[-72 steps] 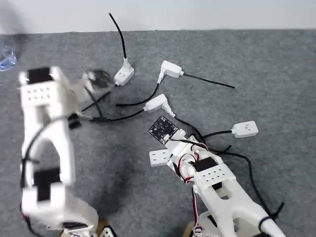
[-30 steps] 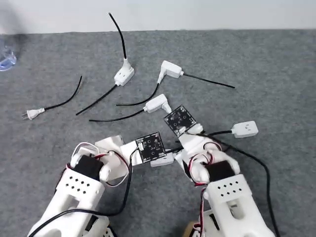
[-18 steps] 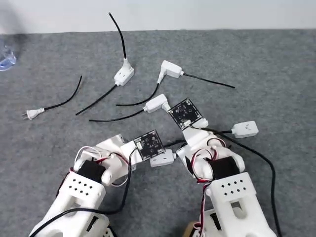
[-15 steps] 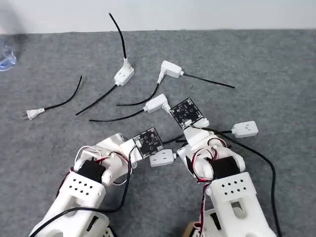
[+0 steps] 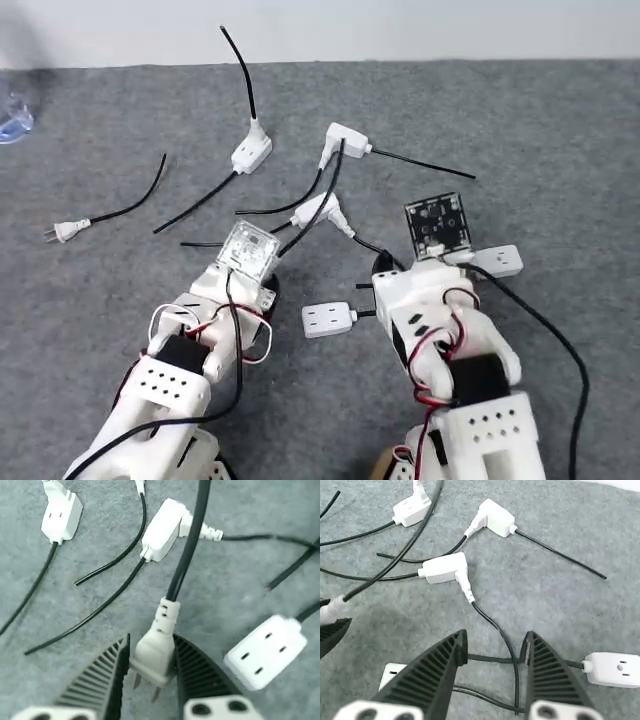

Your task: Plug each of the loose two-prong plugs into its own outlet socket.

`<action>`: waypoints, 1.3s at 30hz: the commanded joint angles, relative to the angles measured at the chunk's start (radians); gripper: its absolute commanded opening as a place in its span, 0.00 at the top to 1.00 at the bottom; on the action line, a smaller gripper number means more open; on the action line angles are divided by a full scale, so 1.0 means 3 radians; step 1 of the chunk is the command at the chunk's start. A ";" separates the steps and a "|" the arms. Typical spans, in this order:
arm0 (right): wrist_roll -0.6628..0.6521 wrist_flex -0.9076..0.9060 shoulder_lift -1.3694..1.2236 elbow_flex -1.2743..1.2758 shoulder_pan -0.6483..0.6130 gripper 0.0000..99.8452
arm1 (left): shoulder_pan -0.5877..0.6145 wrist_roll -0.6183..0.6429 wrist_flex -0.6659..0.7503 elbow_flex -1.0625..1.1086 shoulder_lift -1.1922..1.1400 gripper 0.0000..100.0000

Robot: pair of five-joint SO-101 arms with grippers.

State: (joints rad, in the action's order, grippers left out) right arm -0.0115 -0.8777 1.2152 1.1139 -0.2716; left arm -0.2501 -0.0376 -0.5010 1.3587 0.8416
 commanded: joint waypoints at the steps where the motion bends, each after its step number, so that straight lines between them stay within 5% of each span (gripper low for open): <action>1: -0.0061 0.0161 0.0156 0.0113 0.0038 0.81 | -0.0266 0.0199 0.0092 -0.0023 0.0077 0.99; 5: -0.0517 0.0494 0.0166 0.0563 0.0043 0.83 | -0.0609 0.0194 0.0092 -0.0033 0.0082 0.99; 9: -0.0910 0.1082 0.0166 0.1038 0.0059 1.00 | -0.0736 0.0189 0.0082 -0.0074 0.0082 0.99; 27: -0.0926 0.1818 0.0161 0.1417 0.0038 0.99 | -0.1652 0.0031 -0.0455 -0.0580 0.0082 0.99; 39: -0.0926 0.1880 0.0197 0.1412 -0.0176 0.99 | -0.1729 -0.0138 -0.0455 -0.0545 0.0082 0.99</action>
State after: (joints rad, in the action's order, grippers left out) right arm -0.2816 -0.3514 1.2536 1.5620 -0.2869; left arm -0.7150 -0.0606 -0.6314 1.2267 0.8493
